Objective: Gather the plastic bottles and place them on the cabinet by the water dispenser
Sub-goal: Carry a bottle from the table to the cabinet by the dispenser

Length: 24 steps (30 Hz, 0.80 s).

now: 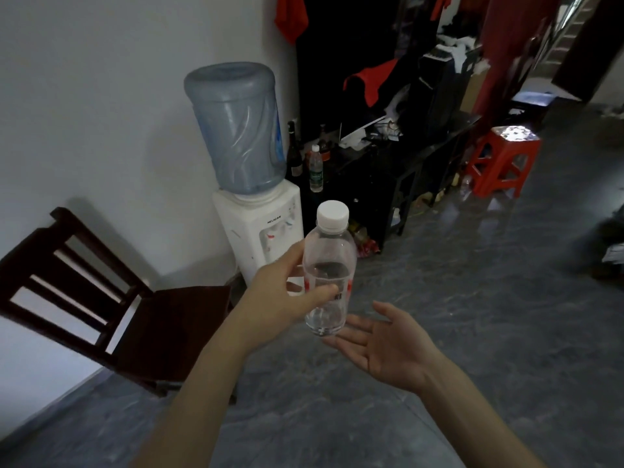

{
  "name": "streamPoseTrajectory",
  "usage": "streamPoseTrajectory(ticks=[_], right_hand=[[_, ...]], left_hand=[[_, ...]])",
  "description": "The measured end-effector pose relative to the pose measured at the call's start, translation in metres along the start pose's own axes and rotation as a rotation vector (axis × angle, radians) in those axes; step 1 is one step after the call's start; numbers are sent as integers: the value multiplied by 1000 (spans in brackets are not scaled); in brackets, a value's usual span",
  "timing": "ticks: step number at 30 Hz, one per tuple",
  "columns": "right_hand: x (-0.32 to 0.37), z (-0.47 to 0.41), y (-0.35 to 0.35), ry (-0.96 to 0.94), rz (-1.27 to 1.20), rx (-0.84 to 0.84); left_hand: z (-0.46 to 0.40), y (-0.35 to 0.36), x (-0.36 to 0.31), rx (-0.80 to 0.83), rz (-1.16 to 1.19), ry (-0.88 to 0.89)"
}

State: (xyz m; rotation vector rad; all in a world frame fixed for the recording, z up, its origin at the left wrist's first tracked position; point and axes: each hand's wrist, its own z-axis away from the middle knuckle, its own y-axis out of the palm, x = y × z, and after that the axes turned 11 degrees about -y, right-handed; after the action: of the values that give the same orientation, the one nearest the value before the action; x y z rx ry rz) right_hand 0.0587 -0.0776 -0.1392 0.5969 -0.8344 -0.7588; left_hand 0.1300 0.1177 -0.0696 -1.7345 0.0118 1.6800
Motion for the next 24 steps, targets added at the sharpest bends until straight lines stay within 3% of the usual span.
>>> streamPoseTrajectory(ticks=[6,24], right_hand=[[49,-59,-4,30,-12,-19],[249,-283,41,-61,56,-166]], left_hand=[[-71,-5,6,-113,14,-29],[-385,-62,16,-69,74,-12]])
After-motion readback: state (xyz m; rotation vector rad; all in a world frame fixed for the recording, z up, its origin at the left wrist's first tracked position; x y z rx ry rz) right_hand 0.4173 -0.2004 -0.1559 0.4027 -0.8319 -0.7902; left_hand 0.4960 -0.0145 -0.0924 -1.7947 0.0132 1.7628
